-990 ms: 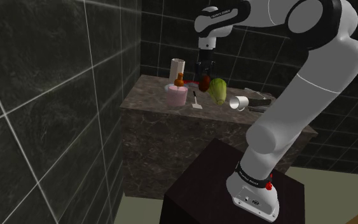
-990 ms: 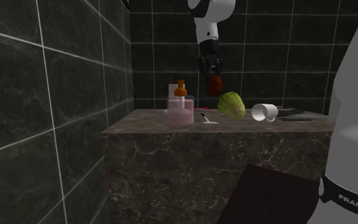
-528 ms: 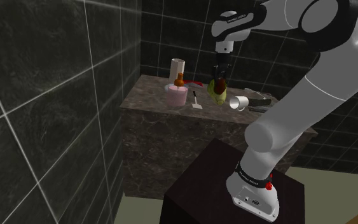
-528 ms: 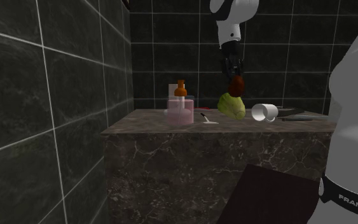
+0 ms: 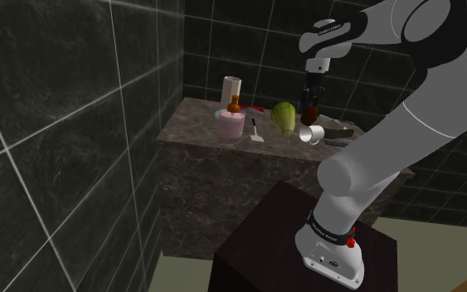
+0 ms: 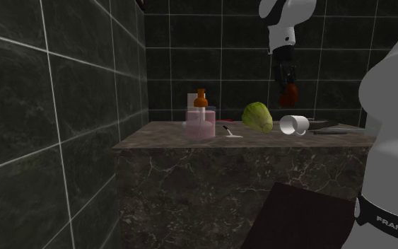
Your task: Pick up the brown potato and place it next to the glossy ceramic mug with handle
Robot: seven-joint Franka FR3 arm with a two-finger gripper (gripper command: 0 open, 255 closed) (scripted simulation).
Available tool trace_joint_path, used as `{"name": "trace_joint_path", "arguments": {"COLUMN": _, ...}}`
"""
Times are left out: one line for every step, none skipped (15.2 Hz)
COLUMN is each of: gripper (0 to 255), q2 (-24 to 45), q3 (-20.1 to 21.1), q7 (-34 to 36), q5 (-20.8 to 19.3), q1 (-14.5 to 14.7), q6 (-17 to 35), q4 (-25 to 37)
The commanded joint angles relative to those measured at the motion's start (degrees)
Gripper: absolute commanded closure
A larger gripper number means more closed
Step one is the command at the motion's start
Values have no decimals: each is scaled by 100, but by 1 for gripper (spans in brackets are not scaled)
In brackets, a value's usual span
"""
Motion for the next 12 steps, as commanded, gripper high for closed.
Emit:
{"name": "trace_joint_path", "arguments": {"gripper": 255, "q2": -81, "q3": -169, "q7": -244, "q5": -116, "q1": -123, "q6": 43, "q4": -73}}
{"name": "trace_joint_path", "arguments": {"gripper": 255, "q2": -95, "q3": -261, "q7": -375, "q5": -169, "q1": -185, "q6": 60, "q4": -76}}
{"name": "trace_joint_path", "arguments": {"gripper": 255, "q2": -103, "q3": -355, "q7": -508, "q5": -220, "q1": -246, "q6": 78, "q4": -72}}
{"name": "trace_joint_path", "arguments": {"gripper": 255, "q2": -104, "q3": -450, "q7": -642, "q5": -269, "q1": -305, "q6": 97, "q4": -63}}
{"name": "trace_joint_path", "arguments": {"gripper": 255, "q2": -99, "q3": -547, "q7": -778, "q5": -314, "q1": -363, "q6": 118, "q4": -47}}
{"name": "trace_joint_path", "arguments": {"gripper": 255, "q2": -86, "q3": -646, "q7": -916, "q5": -357, "q1": -419, "q6": 140, "q4": -24}}
{"name": "trace_joint_path", "arguments": {"gripper": 255, "q2": -67, "q3": -746, "q7": -1055, "q5": -397, "q1": -474, "q6": 163, "q4": 4}}
{"name": "trace_joint_path", "arguments": {"gripper": 255, "q2": -41, "q3": -847, "q7": -1197, "q5": -432, "q1": -528, "q6": 188, "q4": 39}}
{"name": "trace_joint_path", "arguments": {"gripper": 255, "q2": -8, "q3": -950, "q7": -1341, "q5": -462, "q1": -580, "q6": 214, "q4": 79}}
{"name": "trace_joint_path", "arguments": {"gripper": 255, "q2": 32, "q3": -1054, "q7": -1487, "q5": -489, "q1": -629, "q6": 242, "q4": 126}}
{"name": "trace_joint_path", "arguments": {"gripper": 255, "q2": 79, "q3": -1160, "q7": -1635, "q5": -509, "q1": -677, "q6": 271, "q4": 179}}
{"name": "trace_joint_path", "arguments": {"gripper": 255, "q2": 134, "q3": -1267, "q7": -1786, "q5": -524, "q1": -723, "q6": 301, "q4": 238}}
